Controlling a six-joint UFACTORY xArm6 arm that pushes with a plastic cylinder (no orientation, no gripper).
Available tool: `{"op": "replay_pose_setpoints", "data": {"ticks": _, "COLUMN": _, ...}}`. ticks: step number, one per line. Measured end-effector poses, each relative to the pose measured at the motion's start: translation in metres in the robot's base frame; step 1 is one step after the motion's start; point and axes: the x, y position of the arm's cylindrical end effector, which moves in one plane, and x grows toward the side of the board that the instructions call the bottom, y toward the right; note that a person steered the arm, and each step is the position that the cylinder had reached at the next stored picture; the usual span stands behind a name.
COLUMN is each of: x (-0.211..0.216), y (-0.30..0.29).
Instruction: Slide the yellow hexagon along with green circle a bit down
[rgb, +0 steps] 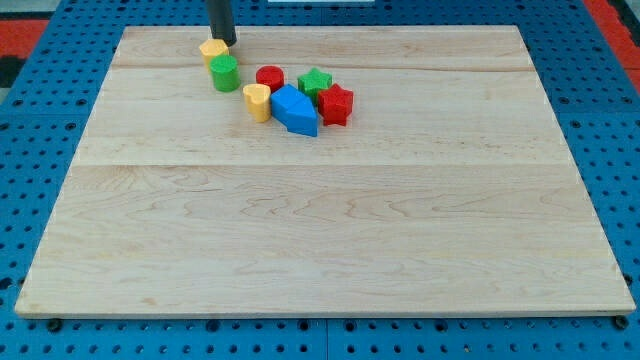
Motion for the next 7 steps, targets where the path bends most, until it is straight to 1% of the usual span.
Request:
{"op": "replay_pose_setpoints", "data": {"ticks": 2, "x": 0.002, "y": -0.005}}
{"op": "replay_pose_setpoints", "data": {"ticks": 4, "x": 0.002, "y": -0.05}}
{"op": "replay_pose_setpoints", "data": {"ticks": 5, "x": 0.007, "y": -0.051}}
{"op": "replay_pose_setpoints", "data": {"ticks": 6, "x": 0.034, "y": -0.031}}
{"op": "replay_pose_setpoints", "data": {"ticks": 7, "x": 0.051, "y": -0.029}}
